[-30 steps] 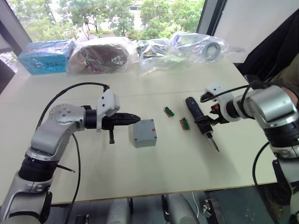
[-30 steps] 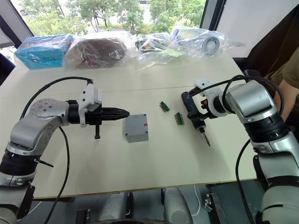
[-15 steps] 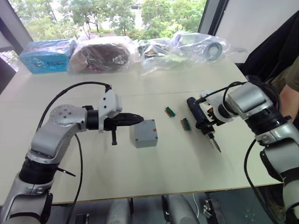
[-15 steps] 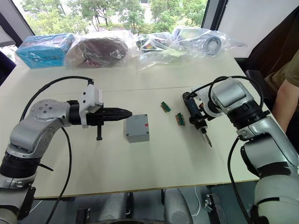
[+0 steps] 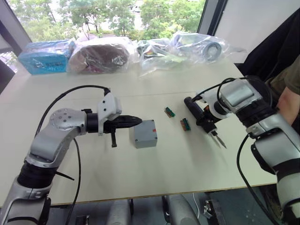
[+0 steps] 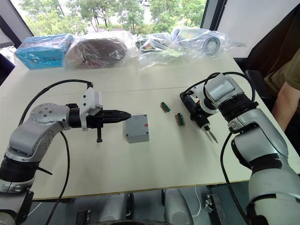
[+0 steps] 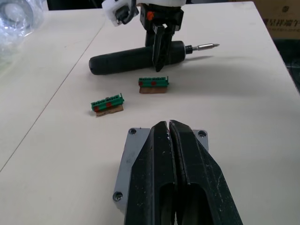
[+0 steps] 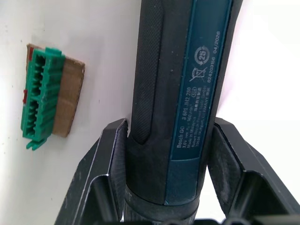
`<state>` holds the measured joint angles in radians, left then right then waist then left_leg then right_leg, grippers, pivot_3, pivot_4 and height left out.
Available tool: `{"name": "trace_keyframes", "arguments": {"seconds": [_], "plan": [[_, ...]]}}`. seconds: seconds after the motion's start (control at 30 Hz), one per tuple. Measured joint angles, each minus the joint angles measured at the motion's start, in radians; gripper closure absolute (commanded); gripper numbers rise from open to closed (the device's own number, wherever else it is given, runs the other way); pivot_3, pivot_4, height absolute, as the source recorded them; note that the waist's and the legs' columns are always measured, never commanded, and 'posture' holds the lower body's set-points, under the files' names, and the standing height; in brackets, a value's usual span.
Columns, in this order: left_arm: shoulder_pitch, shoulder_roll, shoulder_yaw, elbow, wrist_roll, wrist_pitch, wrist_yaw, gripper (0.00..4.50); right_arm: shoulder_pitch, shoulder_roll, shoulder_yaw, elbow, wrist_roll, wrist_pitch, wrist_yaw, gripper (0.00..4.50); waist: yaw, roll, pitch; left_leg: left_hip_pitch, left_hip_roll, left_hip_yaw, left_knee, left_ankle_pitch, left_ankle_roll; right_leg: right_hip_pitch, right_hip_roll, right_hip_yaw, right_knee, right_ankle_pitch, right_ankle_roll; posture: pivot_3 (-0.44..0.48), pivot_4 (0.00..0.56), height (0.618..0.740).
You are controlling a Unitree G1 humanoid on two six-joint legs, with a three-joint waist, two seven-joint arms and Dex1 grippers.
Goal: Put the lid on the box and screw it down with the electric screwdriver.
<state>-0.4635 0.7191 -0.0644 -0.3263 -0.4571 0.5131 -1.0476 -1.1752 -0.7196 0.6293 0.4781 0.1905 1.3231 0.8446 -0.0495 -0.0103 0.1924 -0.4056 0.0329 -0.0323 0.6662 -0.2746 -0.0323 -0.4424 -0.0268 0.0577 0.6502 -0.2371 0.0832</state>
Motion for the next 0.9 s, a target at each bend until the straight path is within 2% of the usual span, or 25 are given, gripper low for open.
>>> {"name": "trace_keyframes", "arguments": {"seconds": [0.1,0.17,0.27,0.4,0.57,0.67,0.9], "plan": [[0.007,0.004,-0.001,0.023,0.013,-0.012,-0.003,4.50,0.052,-0.027,-0.128,-0.216,0.032,-0.088,0.015,2.65,-0.001,0.001,0.001,-0.001,0.001,-0.001,-0.001,0.000,0.000,-0.002,0.001,0.000,0.001,0.000,0.000,0.000,0.150,0.740],[0.008,0.004,-0.008,0.046,0.030,-0.026,-0.013,4.50,0.104,0.046,-0.306,-0.365,0.096,-0.164,-0.016,2.65,-0.008,0.000,0.000,-0.001,0.001,-0.002,-0.002,0.000,0.000,-0.002,0.002,-0.001,0.001,0.000,0.000,0.000,0.150,0.740],[0.009,0.003,-0.040,0.071,0.044,-0.043,-0.028,4.50,0.202,0.190,-0.501,-0.539,0.174,-0.316,-0.087,2.65,-0.004,0.000,0.000,-0.001,0.001,-0.003,-0.003,0.000,0.000,-0.002,0.001,-0.002,0.001,0.000,0.000,0.000,0.150,0.740],[0.010,0.003,-0.063,0.116,0.076,-0.068,-0.044,4.50,0.298,0.323,-0.637,-0.649,0.242,-0.414,-0.175,2.65,0.014,0.000,0.000,-0.002,-0.001,-0.001,0.000,0.000,0.000,0.001,-0.002,-0.002,0.000,0.000,0.000,0.000,0.150,0.740],[0.005,-0.025,-0.085,0.169,0.086,-0.083,-0.057,4.50,0.448,0.458,-0.691,-0.748,0.269,-0.593,-0.239,2.65,0.013,0.000,0.000,0.000,-0.001,-0.001,0.001,0.000,0.000,0.002,-0.001,-0.001,-0.001,0.000,0.000,0.000,0.150,0.740],[-0.007,-0.050,-0.109,0.211,0.105,-0.093,-0.059,4.50,0.539,0.524,-0.679,-0.772,0.286,-0.678,-0.248,2.65,0.007,0.000,0.000,0.001,0.000,-0.002,0.001,0.000,0.000,0.002,0.000,-0.001,0.002,0.000,0.000,0.000,0.150,0.740],[-0.029,-0.097,-0.120,0.289,0.132,-0.128,-0.062,4.50,0.627,0.579,-0.627,-0.768,0.241,-0.826,-0.294,2.65,0.005,0.000,0.000,0.002,0.000,-0.002,0.000,0.001,-0.001,0.002,0.001,-0.001,0.004,0.000,0.000,0.000,0.150,0.740]]}}
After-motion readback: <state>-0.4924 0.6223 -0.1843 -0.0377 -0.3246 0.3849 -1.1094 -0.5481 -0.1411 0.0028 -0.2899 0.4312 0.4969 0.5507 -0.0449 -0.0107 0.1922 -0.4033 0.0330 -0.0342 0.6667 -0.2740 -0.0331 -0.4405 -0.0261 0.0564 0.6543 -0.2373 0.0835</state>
